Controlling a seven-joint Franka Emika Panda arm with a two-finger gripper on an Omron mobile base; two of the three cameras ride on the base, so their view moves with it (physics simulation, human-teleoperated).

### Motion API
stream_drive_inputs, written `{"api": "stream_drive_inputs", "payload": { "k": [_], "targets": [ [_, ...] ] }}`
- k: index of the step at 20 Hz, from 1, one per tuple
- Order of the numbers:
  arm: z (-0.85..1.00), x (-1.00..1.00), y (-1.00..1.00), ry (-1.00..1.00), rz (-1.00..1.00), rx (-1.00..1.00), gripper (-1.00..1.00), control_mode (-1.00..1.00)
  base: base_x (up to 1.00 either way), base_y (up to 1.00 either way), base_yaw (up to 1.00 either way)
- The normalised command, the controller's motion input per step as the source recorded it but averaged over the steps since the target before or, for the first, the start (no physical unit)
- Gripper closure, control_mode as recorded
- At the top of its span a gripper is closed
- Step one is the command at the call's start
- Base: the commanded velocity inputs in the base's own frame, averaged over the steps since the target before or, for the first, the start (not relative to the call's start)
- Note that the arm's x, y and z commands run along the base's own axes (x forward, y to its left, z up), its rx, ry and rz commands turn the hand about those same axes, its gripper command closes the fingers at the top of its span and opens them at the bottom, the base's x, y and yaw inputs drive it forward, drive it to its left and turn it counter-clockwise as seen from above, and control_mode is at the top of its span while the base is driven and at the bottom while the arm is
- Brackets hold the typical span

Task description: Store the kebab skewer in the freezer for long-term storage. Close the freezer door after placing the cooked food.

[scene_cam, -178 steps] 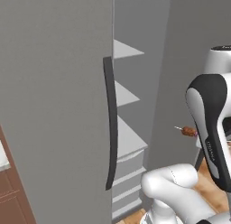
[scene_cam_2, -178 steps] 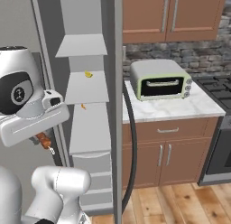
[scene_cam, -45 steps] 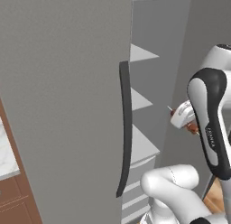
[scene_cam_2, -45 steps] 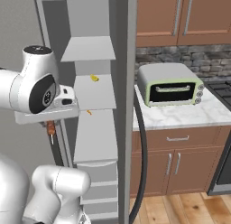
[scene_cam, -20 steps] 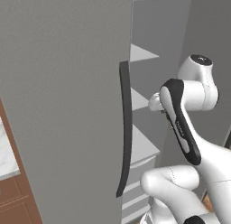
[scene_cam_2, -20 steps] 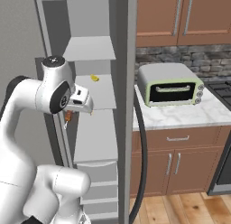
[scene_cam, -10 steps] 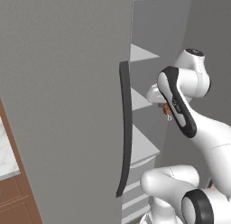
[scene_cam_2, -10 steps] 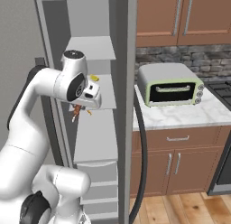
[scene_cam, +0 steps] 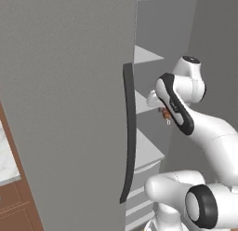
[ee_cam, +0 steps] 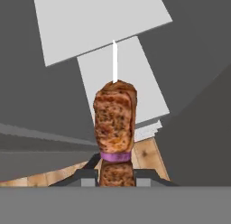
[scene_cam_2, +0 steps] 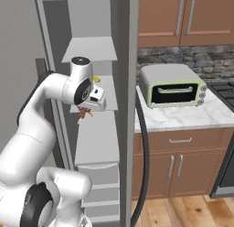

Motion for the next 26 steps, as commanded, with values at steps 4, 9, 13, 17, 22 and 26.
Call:
{"api": "stream_drive_inputs", "payload": {
  "k": [4,9,13,17,22,26],
  "targets": [
    [-0.21,0.49,0.0,0.0,0.0,0.0,1.0,-1.0,0.0,0.0,0.0],
    [-0.24,0.55,0.0,0.0,0.0,0.0,1.0,-1.0,0.0,0.0,0.0],
    [-0.33,0.58,0.0,0.0,0.0,0.0,1.0,-1.0,0.0,0.0,0.0],
    [-0.22,0.59,0.0,0.0,0.0,0.0,1.0,-1.0,0.0,0.0,0.0],
    [-0.16,0.55,0.0,0.0,0.0,0.0,1.0,-1.0,0.0,0.0,0.0],
    [-0.18,0.46,0.03,0.0,0.0,0.0,1.0,-1.0,0.0,0.0,0.0]
  ]
}}
